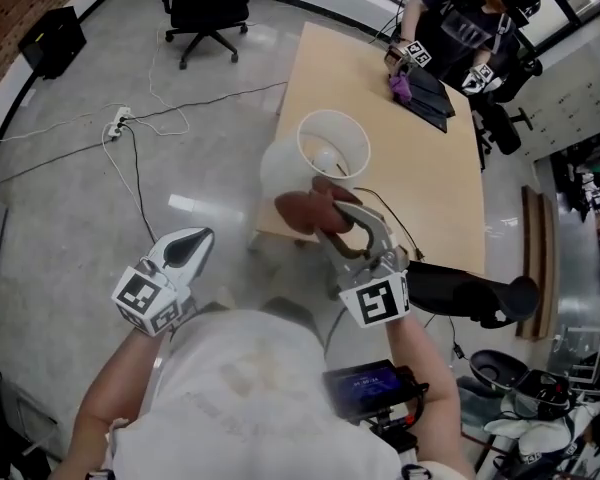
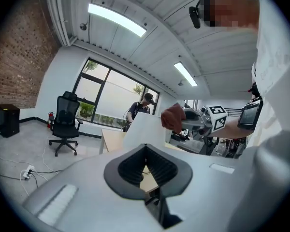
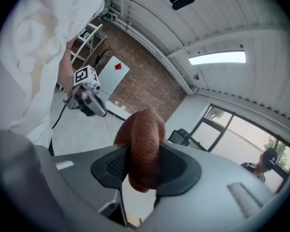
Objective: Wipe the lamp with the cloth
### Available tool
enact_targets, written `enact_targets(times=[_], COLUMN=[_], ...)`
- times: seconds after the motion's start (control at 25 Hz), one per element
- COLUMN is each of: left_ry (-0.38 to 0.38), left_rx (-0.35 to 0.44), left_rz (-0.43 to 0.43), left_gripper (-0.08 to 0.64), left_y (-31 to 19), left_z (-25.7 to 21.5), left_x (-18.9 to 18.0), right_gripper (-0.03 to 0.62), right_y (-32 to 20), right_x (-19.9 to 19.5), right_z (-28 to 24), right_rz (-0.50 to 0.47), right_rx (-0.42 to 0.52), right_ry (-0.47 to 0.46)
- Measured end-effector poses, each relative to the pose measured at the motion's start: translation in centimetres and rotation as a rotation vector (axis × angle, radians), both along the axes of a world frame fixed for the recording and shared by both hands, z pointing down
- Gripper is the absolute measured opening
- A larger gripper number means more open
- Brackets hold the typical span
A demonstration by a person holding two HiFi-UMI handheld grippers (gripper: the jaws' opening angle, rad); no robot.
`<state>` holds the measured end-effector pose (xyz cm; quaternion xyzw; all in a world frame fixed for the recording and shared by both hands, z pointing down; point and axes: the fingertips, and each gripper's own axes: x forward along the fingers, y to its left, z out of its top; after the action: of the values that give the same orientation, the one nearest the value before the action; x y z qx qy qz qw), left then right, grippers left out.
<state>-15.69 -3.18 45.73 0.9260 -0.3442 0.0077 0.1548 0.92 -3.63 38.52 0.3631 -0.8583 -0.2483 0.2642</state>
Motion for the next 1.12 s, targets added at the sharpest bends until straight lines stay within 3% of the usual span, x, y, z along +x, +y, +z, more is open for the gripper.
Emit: enact_targets(times=[0.12,0.28,0.52,0.88,1.12], left_ry=[0.000,-0.010,-0.021,-0.055,-0.052], left_rx=[-0.004,0.002,0.032,0.023,0.020], left_rz=[0.013,0.031,0.035,0.052,0.070], left_gripper=[0.002,0.002,0.002,0.002,0.002], left_y=[0.0,0.1,-0.7,-1.1,-2.0], left_z=[-0.1,-0.3,-1.3,-1.5,-1.7], left_x=[0.4,0.9,0.9,2.4,3.3], right_gripper=[0.169,0.169,0.169,0.170,0.173], right_y=[-1.3,-3.1,-3.4,-2.0,-0.7], right_x=[1.7,4.5,5.5,5.4,5.4], right_z=[-2.5,0.3,3.8,9.7,15.1], right_rz=[0.052,0.162,0.203,0.203,0.231], right_rx=[0.048,-0.027,-0.076,-0.163,-0.293], right_ry=[-0.068,-0.100,-0.197,-0.215,-0.178])
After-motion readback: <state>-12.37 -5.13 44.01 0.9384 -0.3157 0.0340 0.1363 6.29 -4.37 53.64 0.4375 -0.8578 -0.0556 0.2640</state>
